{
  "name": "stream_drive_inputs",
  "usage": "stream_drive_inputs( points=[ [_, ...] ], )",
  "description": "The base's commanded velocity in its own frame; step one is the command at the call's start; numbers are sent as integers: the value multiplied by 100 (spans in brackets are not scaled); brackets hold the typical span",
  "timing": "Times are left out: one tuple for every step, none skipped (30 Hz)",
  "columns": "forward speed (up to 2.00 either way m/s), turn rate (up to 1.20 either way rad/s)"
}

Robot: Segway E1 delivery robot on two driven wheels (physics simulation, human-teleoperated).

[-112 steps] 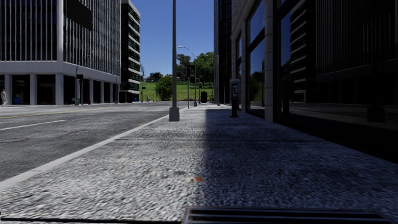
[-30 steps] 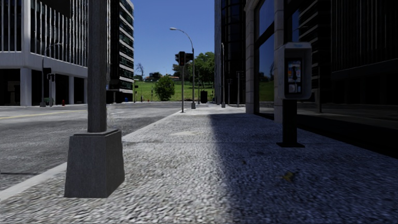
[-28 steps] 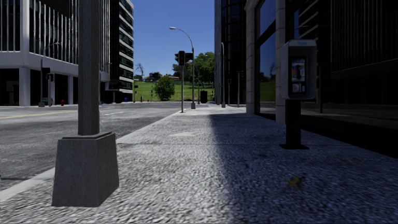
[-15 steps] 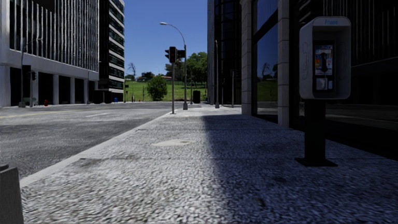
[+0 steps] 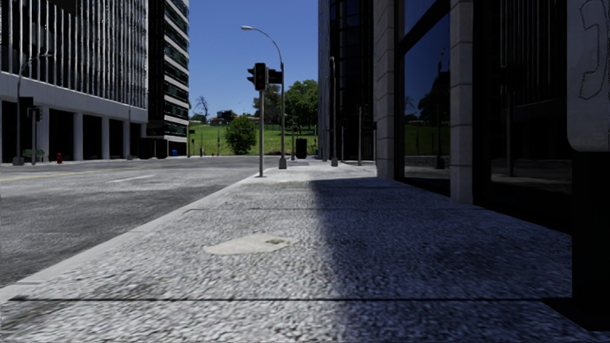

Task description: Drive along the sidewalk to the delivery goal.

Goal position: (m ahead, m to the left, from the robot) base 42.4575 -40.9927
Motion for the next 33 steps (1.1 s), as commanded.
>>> stream_drive_inputs(
  points=[
    [200, 0],
    [200, 0],
    [200, 0],
    [200, 0],
    [200, 0],
    [200, 0],
    [200, 0],
    [200, 0],
    [200, 0],
    [200, 0],
    [200, 0],
    [200, 0],
    [200, 0],
    [200, 0],
    [200, 0],
    [200, 0],
    [200, 0],
    [200, 0],
    [200, 0],
    [200, 0],
    [200, 0],
    [200, 0],
    [200, 0],
    [200, 0],
    [200, 0],
    [200, 0],
    [200, 0],
    [200, 0],
    [200, 0],
    [200, 0],
    [200, 0],
    [200, 0],
    [200, 0]
  ],
)
